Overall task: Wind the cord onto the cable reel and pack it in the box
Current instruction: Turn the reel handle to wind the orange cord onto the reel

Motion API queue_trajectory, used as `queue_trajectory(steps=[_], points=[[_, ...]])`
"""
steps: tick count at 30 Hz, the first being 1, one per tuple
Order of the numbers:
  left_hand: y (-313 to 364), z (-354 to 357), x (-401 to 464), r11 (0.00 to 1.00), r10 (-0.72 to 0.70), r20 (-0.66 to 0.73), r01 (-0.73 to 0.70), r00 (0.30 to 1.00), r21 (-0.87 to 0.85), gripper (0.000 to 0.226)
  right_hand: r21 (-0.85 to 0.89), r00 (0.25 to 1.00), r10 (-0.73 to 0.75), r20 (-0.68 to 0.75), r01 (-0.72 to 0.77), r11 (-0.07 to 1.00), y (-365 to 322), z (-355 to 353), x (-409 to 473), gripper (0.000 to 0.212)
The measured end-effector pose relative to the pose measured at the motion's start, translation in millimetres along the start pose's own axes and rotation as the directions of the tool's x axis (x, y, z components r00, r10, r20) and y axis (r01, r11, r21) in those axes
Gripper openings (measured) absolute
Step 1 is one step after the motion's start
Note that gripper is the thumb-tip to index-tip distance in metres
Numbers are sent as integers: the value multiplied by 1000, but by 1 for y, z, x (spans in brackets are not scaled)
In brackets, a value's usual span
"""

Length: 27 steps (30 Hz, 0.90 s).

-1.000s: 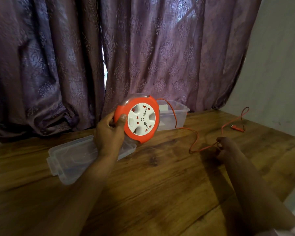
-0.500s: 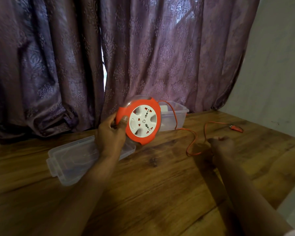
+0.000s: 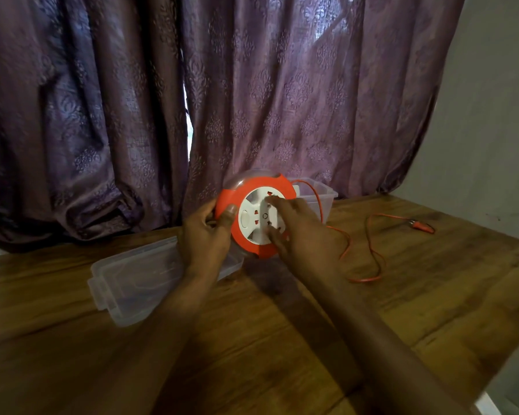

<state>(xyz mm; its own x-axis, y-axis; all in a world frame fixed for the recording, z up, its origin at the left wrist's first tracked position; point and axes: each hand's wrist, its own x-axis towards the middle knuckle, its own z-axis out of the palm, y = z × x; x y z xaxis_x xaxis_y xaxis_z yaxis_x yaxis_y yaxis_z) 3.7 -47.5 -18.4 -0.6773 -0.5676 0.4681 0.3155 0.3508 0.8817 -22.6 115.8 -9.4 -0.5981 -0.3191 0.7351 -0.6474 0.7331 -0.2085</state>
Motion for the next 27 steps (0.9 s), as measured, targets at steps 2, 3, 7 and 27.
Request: queue_trajectory(steps=[2,3,7,27], points=[[0,1,-1,1000,0,11,0,1000,-7,23,-44,998,10,63,-7,999,-12,5,1,52],[-1,1,-1,1000,6,14,-5,1000,-9,23,-69,996,31,84,-26,997,-16,7,1,55],[-1,3,-2,1000,20,8,-20,1000,-9,39,-183,993,96,70,-82,980,-20,16,-4,60],[3,9,-14,995,76,61,-79,995,53,46,30,935,342,-97,-341,940,-8,15,-10,66]])
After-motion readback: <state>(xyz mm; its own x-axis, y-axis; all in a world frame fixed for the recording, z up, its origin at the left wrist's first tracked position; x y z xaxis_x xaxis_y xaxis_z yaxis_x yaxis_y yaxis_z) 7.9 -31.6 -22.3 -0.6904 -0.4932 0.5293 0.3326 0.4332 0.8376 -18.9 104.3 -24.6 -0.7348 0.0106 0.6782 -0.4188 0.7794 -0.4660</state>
